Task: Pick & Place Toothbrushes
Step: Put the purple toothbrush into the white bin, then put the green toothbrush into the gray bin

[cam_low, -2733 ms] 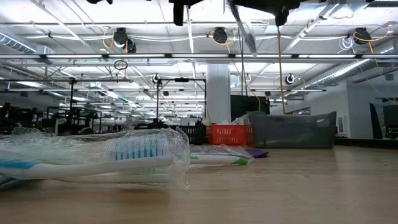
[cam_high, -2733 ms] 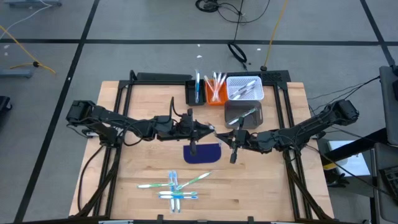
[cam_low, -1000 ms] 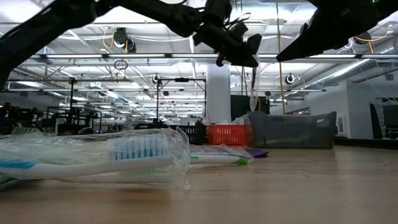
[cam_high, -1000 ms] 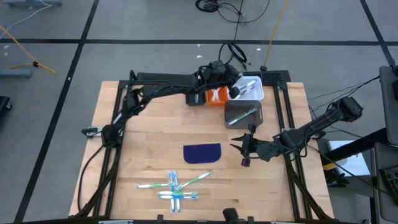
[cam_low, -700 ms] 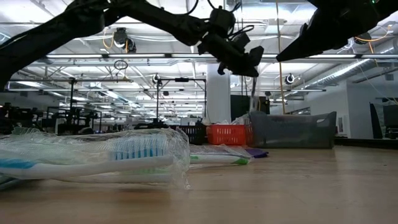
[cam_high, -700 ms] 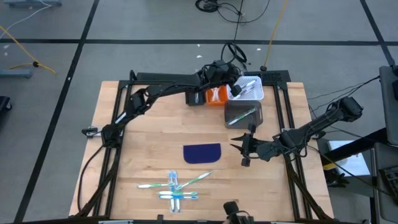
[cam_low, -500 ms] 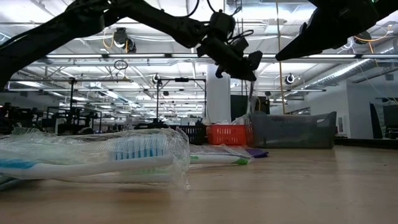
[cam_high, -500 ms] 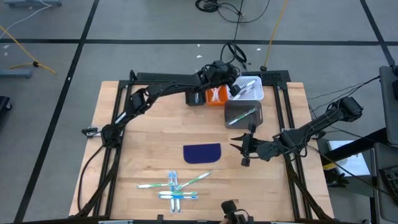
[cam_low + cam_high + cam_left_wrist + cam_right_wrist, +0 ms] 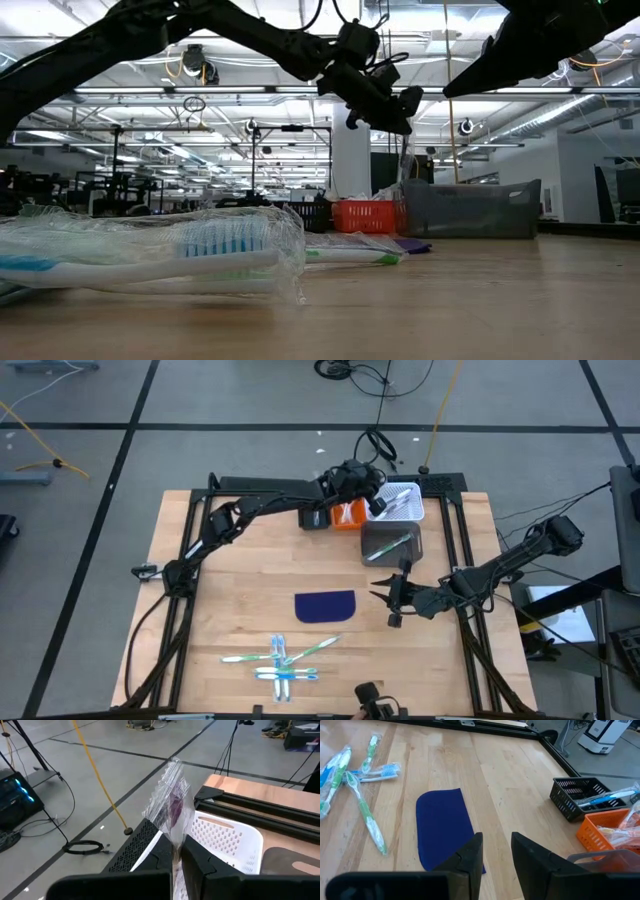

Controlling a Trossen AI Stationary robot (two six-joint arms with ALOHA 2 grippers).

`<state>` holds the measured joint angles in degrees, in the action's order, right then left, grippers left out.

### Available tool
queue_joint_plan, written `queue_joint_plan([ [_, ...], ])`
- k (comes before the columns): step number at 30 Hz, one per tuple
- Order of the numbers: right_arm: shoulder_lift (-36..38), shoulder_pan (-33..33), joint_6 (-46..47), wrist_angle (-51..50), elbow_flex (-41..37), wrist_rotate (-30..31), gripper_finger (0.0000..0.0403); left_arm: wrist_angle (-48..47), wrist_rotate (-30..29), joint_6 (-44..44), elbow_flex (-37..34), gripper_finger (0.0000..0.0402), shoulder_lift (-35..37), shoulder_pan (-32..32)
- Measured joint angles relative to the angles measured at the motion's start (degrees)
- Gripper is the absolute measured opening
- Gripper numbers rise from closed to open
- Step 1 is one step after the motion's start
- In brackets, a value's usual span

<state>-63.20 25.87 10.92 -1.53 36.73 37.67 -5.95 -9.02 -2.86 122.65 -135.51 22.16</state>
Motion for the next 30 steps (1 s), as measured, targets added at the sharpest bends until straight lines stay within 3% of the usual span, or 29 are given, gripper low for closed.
queue_joint_plan([
  [3, 0.0, 0.0, 0.0, 0.0, 0.0, 0.0, 0.0093, -0.3, 0.0, 0.2, 0.0, 0.0019, -0.3, -0.2],
  [17, 0.0, 0.0, 0.0, 0.0, 0.0, 0.0, 0.0093, -1.0, 0.0, 4.7, -0.1, 0.017, -1.2, 0.1],
  [23, 0.0, 0.0, 0.0, 0.0, 0.0, 0.0, 0.0093, 4.1, 0.1, 5.9, -0.1, 0.0195, -1.2, -0.1],
  [30, 0.0, 0.0, 0.0, 0.0, 0.0, 0.0, 0.0093, 3.3, 0.1, 6.3, -0.1, 0.02, -1.2, 0.0],
])
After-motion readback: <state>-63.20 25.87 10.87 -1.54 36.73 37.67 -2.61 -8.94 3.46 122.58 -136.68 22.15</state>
